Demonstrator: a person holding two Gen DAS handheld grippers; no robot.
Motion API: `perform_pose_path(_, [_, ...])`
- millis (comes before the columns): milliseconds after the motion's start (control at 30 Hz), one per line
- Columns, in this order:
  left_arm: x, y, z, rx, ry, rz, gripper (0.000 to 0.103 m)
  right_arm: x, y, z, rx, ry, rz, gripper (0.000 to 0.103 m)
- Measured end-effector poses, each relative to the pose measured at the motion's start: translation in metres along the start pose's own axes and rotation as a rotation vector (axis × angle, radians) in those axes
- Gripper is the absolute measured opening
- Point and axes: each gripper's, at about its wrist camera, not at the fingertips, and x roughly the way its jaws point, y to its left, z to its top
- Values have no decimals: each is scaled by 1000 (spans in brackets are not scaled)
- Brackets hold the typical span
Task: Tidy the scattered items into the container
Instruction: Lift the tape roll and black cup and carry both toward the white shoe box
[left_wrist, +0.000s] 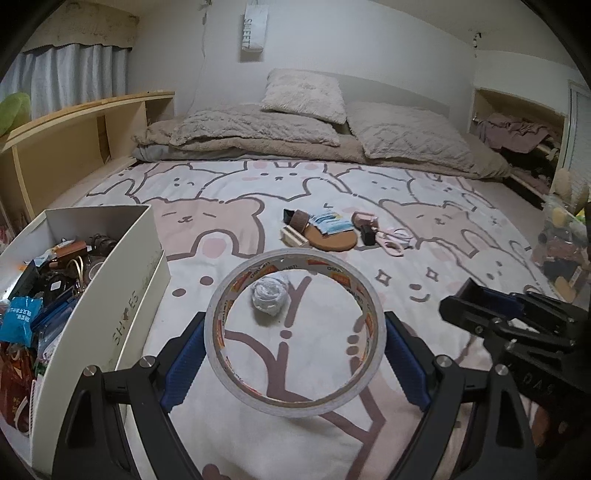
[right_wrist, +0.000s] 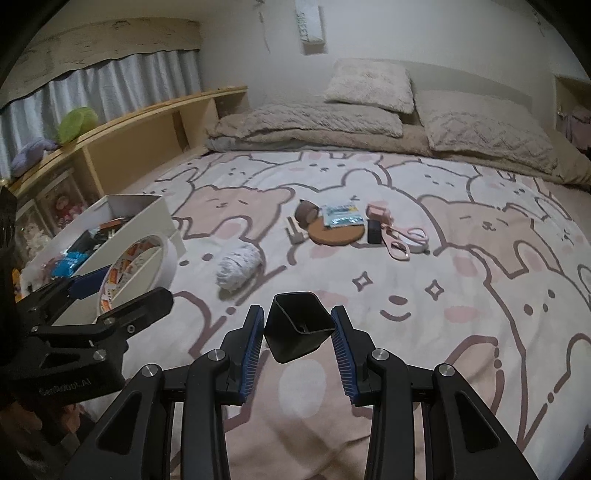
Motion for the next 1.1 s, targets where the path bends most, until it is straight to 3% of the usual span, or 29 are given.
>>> perform_pose_path(500, [-66, 19, 14, -58, -129, -41, 90, -43, 36, 18, -59, -114, 75, 38])
perform_pose_path(1100, [-110, 94, 18, -141, -216, 77, 90, -37, 104, 45, -122, -167, 182, 38])
